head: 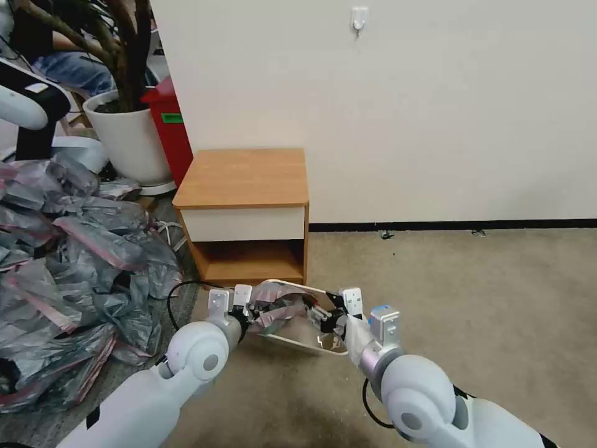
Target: Pick up the garbage bag from the table and place it over the trash can.
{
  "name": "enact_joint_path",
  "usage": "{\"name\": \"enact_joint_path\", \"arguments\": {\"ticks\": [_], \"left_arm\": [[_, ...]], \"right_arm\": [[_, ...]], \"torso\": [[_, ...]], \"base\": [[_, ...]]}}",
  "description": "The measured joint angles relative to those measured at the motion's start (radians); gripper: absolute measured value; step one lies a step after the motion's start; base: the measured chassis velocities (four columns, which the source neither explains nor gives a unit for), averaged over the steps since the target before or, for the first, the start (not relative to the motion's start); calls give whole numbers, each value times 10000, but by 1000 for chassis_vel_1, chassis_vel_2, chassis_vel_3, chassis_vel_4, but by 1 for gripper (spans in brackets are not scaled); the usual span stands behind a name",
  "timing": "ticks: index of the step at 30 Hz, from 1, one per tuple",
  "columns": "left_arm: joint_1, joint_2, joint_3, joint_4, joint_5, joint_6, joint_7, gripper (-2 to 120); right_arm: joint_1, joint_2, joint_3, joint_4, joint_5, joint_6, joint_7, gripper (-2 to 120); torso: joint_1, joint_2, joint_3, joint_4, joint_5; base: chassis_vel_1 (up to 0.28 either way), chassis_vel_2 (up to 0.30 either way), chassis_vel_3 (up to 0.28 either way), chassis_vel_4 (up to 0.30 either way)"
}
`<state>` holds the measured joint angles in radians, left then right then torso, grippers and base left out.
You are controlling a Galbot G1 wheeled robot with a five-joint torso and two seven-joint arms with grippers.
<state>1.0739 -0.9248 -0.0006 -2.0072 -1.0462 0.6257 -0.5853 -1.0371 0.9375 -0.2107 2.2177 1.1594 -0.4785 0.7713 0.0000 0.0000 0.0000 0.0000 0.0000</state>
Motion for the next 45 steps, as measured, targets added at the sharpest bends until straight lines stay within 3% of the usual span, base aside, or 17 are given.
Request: {"name": "enact_joint_path", "arguments": {"ticks": [7, 13, 22, 27, 41, 45], "left_arm": [[283, 88, -128, -139, 335, -253, 516, 1], [392, 100, -166, -213, 557, -379, 732, 1], [687, 152, -343, -389, 1004, -604, 1244, 1], [898, 187, -485, -487, 1242, -697, 1450, 1], [1132, 323, -692, -674, 1399, -802, 1588, 1], [1220, 333, -715, -723, 1463, -818, 1603, 1]], "right_arm": [[399, 546, 590, -224, 2375, -217, 1112, 92], [492, 713, 811, -437, 2965, -290, 1303, 91], [601, 1231, 800, -1223, 3049, -303, 1509, 73], [650, 1390, 831, -1578, 3056, -299, 1537, 69], [722, 1679, 824, -1963, 3268, -400, 1545, 54], [738, 1786, 828, -2072, 3360, -434, 1520, 44]], "torso": [[0, 0, 0, 1, 0], [0, -1, 0, 0, 0], [0, 0, 0, 0, 0], [0, 0, 0, 0, 0], [-1, 0, 1, 0, 0], [0, -1, 0, 0, 0]], "base": [[0, 0, 0, 0], [0, 0, 0, 0], [0, 0, 0, 0], [0, 0, 0, 0], [0, 0, 0, 0], [0, 0, 0, 0]]}}
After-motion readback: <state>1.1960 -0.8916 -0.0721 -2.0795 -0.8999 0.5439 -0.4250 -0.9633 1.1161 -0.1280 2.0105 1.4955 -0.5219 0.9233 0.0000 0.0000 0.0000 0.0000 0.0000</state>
